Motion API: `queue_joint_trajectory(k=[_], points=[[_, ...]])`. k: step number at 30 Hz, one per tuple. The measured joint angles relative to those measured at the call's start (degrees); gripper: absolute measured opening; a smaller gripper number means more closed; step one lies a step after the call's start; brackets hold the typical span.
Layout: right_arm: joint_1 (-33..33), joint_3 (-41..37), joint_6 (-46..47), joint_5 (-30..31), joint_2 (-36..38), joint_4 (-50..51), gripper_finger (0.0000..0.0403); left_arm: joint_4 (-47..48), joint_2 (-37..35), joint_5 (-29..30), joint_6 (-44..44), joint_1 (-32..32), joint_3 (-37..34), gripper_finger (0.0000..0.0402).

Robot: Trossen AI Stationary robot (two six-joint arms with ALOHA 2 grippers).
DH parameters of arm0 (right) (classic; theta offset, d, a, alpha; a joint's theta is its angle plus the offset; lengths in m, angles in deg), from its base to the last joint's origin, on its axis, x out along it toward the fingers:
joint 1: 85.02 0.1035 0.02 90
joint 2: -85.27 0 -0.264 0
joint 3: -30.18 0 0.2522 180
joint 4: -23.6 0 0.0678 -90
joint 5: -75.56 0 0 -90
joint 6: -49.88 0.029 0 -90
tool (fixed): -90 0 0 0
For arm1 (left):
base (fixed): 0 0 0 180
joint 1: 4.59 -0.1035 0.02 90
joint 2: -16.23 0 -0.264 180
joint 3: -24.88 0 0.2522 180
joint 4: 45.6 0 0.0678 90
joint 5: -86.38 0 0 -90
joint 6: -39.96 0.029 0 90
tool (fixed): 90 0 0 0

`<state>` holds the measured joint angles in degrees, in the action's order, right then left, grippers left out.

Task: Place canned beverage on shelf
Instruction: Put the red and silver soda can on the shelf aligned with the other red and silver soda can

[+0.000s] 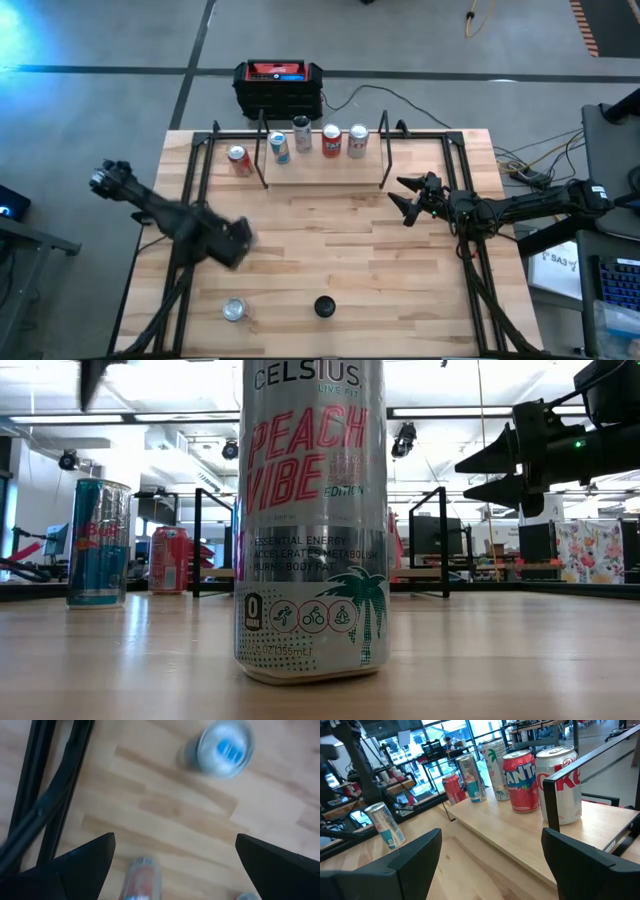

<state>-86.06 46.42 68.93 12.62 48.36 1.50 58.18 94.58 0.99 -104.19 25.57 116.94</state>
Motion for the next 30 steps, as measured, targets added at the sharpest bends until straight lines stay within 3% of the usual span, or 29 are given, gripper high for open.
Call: queue_joint_trajectory(k=[4, 12, 18, 24, 30], points=[[-0.02, 0.00, 0.00, -0.01, 0.00, 0.00, 0.0327, -0.01, 5.40, -1.07, -6.10, 5.09, 3.82, 0.0398], [-0.01, 0.00, -0.01, -0.01, 0.00, 0.01, 0.0327, 0.01, 15.70, -5.71, -8.49, 7.25, 12.14, 0.0398], [-0.01, 0.00, -0.01, 0.01, 0.00, 0.00, 0.0327, -0.03, 22.84, -8.03, -13.37, 12.38, 18.49, 0.0398], [0.00, 0.00, -0.01, 0.00, 0.00, 0.01, 0.0327, -0.01, 27.45, -6.81, -19.44, 17.62, 21.37, 0.0398], [-0.01, 0.00, -0.02, -0.01, 0.00, 0.02, 0.0327, 0.01, 29.58, -5.38, -20.14, 18.19, 21.38, 0.0398]])
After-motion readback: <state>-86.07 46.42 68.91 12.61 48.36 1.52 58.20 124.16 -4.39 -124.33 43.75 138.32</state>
